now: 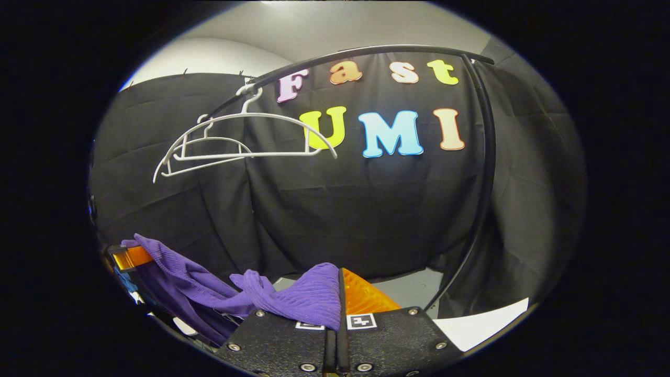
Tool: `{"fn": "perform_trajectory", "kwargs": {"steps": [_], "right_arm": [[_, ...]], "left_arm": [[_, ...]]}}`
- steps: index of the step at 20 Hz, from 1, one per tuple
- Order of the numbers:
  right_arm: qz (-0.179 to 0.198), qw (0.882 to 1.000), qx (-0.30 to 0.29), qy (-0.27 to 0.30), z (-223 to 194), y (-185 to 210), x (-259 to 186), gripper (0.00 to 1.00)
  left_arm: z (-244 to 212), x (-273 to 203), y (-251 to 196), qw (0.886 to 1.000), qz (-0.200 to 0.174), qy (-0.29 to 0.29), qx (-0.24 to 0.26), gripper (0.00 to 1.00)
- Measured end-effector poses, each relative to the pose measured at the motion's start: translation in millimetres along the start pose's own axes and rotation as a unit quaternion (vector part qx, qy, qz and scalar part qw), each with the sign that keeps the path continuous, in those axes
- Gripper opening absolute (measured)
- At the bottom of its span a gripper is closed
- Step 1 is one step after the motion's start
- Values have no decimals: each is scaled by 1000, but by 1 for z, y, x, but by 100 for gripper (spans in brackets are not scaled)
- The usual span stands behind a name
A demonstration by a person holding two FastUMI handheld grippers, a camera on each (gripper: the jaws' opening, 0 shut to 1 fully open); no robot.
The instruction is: Grasp the clothes on the hanger with both hands and then place them into the laundry hamper below.
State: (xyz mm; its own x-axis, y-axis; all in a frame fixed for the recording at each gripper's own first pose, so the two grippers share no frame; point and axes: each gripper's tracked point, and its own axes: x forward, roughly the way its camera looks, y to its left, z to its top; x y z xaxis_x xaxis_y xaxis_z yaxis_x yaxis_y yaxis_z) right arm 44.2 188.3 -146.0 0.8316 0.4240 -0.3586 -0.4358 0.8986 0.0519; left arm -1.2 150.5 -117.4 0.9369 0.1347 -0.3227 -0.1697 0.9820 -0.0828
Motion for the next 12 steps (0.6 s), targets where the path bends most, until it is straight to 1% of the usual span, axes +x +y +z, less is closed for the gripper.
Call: {"fn": "perform_trajectory", "kwargs": {"steps": [1, 2, 4, 6, 8, 10, 12], "right_arm": [[2, 1000, 7, 7, -9, 8, -6, 2], [6, 1000, 17, 17, -20, 15, -7, 2], [10, 998, 29, 53, -51, 29, -7, 2], [3, 995, 31, 95, -85, 33, -4, 2], [-5, 991, 35, 129, -114, 38, -3, 2], [-4, 986, 45, 161, -143, 45, 5, 2], [-14, 979, 62, 194, -173, 47, 9, 2]], "left_arm": [[-12, 2, 3, 1000, -3, 10, 0, 5], [-24, 6, 8, 1000, -7, 20, 1, 11], [-58, 11, 15, 999, -13, 40, 9, 11], [-100, 9, 23, 998, -14, 67, 12, 11], [-135, 12, 29, 996, -15, 91, -3, 11], [-165, 17, 39, 993, -11, 116, -13, 11], [-184, 25, 45, 990, -8, 139, -16, 5]]}}
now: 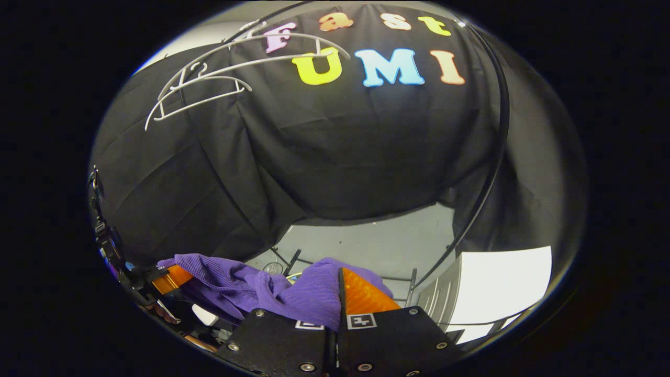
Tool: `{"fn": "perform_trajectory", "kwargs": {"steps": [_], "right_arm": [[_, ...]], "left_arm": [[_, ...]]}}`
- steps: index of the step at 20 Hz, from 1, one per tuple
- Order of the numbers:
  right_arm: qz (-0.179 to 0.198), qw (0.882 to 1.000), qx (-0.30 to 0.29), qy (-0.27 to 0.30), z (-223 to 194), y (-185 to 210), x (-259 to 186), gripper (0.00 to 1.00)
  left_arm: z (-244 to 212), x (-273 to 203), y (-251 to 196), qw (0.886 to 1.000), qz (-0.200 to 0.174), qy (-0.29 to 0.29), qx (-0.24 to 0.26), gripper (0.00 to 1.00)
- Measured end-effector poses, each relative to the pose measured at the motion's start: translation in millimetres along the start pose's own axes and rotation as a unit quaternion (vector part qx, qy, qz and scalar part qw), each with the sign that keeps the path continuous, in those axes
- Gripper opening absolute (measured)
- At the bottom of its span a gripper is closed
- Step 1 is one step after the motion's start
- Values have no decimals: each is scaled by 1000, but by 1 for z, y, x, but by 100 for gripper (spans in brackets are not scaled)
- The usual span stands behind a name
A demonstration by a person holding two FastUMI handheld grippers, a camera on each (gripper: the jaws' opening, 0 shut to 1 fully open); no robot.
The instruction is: Grasp the clothes on the hanger with both hands and then place them into the laundry hamper below.
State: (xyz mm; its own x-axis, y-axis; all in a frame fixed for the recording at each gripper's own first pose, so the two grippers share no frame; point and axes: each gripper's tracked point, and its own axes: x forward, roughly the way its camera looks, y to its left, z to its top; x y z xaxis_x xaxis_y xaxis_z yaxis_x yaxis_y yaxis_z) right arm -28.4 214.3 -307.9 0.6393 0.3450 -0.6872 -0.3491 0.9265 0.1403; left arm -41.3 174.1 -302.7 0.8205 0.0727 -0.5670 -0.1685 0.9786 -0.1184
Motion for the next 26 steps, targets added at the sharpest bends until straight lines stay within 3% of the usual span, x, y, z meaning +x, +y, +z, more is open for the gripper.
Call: {"fn": "perform_trajectory", "kwargs": {"steps": [1, 2, 3, 5, 7, 8, 9, 10, 18, 26], "right_arm": [[-5, 1000, 12, 18, -14, -3, 8, 2], [-9, 999, 23, 34, -26, -5, 14, 3], [-17, 998, 29, 49, -37, -9, 20, 2], [-26, 996, 42, 69, -60, -12, 31, 3], [-31, 994, 68, 84, -82, -11, 45, 2], [-34, 992, 79, 93, -96, -11, 52, 2], [-38, 990, 88, 99, -106, -12, 60, 2], [-43, 989, 95, 104, -113, -16, 69, 2], [-94, 979, 142, 112, -146, -39, 112, 2], [-92, 978, 140, 123, -157, -27, 112, 3]], "left_arm": [[-4, 6, 3, 1000, 2, 10, 1, 11], [-10, 10, 4, 1000, 2, 19, 5, 11], [-14, 15, 5, 1000, 2, 27, 10, 5], [-26, 25, 6, 999, 1, 41, 27, 5], [-41, 41, 6, 997, -5, 52, 48, 11], [-49, 50, 5, 997, -8, 60, 56, 5], [-58, 57, 6, 996, -11, 68, 59, 11], [-67, 64, 9, 995, -14, 75, 61, 11], [-126, 104, 11, 991, -23, 117, 65, 11], [-129, 110, 6, 989, -33, 129, 70, 11]]}}
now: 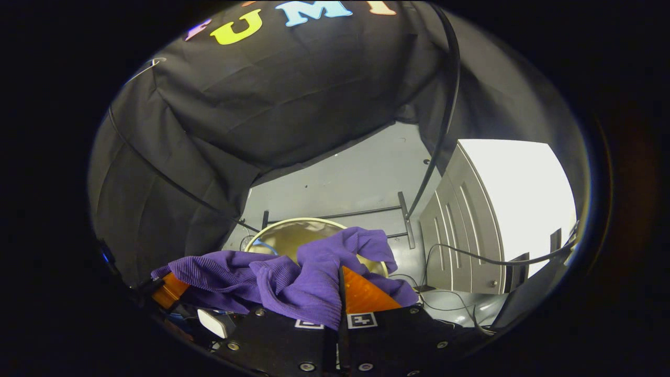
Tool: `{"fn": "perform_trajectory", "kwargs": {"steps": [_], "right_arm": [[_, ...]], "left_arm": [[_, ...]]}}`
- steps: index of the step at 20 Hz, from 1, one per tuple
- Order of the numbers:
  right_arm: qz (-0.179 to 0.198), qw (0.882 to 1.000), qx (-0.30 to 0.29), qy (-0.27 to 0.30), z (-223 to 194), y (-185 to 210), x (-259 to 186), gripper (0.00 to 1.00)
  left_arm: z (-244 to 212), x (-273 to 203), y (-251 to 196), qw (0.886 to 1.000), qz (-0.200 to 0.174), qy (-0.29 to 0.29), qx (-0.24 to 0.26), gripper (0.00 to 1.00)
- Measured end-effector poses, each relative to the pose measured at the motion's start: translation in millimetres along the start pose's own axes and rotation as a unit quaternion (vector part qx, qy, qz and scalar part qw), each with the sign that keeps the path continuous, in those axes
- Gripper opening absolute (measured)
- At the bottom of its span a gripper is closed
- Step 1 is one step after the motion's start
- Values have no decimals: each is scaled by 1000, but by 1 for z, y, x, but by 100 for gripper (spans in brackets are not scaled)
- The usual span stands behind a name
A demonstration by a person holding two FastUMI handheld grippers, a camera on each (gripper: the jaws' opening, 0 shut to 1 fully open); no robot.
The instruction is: Grasp the clothes on the hanger with both hands and then place them into the laundry hamper below.
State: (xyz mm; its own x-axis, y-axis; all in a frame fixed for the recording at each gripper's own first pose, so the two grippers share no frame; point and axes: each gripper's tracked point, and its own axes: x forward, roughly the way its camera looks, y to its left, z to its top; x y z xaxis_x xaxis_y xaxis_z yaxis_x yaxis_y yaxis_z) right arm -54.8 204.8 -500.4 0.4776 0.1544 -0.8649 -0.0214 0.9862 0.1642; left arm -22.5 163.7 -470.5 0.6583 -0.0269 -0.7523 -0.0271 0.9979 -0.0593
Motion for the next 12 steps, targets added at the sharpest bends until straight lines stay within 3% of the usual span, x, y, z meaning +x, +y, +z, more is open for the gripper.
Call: {"fn": "perform_trajectory", "kwargs": {"steps": [5, 6, 7, 8, 9, 10, 12], "right_arm": [[10, 1000, 0, 8, -2, 4, 0, 5], [21, 1000, 2, 15, -7, 9, 0, 7], [32, 999, 3, 26, -11, 12, -2, 16], [44, 998, 4, 34, -14, 17, -6, 13], [53, 998, -1, 38, -16, 20, -8, 22], [58, 998, -8, 38, -17, 22, -12, 31], [61, 997, -32, 31, -16, 20, -23, 63]], "left_arm": [[-2, -4, 5, 1000, 7, 10, -3, 11], [-7, -8, 6, 1000, 6, 14, -5, 7], [-9, -9, 7, 1000, 9, 15, -5, 11], [-14, -13, 8, 1000, 11, 16, -7, 12], [-13, -18, 5, 1000, 11, 20, -10, 14], [-15, -20, 3, 1000, 11, 19, -13, 32], [-18, -35, 1, 1000, 11, 18, -16, 66]]}}
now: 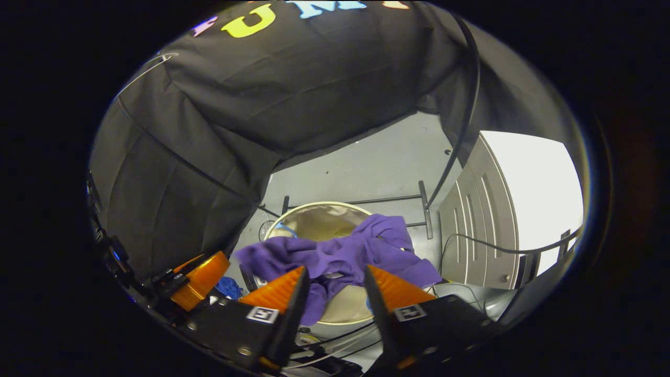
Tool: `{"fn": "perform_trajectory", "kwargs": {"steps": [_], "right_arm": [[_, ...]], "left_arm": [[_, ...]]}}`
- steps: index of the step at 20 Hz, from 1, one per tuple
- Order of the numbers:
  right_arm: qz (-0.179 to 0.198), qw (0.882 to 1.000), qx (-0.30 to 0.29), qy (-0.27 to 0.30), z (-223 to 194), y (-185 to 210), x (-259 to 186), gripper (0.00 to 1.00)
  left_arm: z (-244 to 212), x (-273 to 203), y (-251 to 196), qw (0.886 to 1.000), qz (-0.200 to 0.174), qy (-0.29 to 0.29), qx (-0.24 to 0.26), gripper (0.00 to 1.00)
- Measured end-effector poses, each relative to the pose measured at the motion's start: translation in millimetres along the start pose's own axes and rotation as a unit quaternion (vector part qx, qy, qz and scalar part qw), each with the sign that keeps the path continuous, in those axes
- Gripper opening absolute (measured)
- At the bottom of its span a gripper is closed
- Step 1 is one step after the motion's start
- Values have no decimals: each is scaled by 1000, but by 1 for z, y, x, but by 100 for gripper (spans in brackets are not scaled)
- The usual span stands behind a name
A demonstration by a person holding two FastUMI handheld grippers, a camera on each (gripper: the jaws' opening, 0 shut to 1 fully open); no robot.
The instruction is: Grasp the clothes on the hanger with both hands and then place them into the laundry hamper below.
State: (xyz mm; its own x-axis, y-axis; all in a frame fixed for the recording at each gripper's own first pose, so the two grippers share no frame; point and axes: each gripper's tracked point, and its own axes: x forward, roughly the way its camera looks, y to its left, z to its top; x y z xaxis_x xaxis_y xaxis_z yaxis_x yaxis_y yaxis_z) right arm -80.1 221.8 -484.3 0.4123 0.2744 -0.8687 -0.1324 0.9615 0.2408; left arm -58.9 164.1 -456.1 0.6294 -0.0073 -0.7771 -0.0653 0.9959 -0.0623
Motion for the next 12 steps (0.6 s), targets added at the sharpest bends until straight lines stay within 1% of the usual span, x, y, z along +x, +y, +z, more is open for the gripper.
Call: {"fn": "perform_trajectory", "kwargs": {"steps": [2, 3, 5, 7, 8, 9, 10, 11, 12], "right_arm": [[-4, 999, -32, -12, 4, -6, -16, 95], [-5, 999, -47, -20, 9, -11, -28, 96], [-14, 997, -66, -44, 22, -25, -50, 96], [-25, 994, -70, -78, 42, -42, -76, 96], [-34, 992, -71, -96, 54, -53, -87, 91], [-42, 990, -71, -115, 68, -65, -100, 95], [-49, 987, -70, -133, 78, -75, -112, 95], [-56, 984, -68, -152, 90, -84, -125, 91], [-61, 982, -65, -169, 100, -93, -139, 91]], "left_arm": [[-6, -14, 7, 1000, 20, -1, 1, 100], [-8, -20, 7, 1000, 25, -1, -1, 95], [-2, -36, -1, 1000, 25, -8, -7, 95], [8, -57, -8, 999, 32, -23, -10, 95], [15, -69, -10, 999, 39, -33, -11, 95], [25, -79, -13, 998, 45, -43, -14, 95], [33, -90, -16, 997, 51, -54, -17, 95], [46, -101, -22, 996, 55, -66, -22, 95], [59, -112, -32, 995, 57, -80, -28, 95]]}}
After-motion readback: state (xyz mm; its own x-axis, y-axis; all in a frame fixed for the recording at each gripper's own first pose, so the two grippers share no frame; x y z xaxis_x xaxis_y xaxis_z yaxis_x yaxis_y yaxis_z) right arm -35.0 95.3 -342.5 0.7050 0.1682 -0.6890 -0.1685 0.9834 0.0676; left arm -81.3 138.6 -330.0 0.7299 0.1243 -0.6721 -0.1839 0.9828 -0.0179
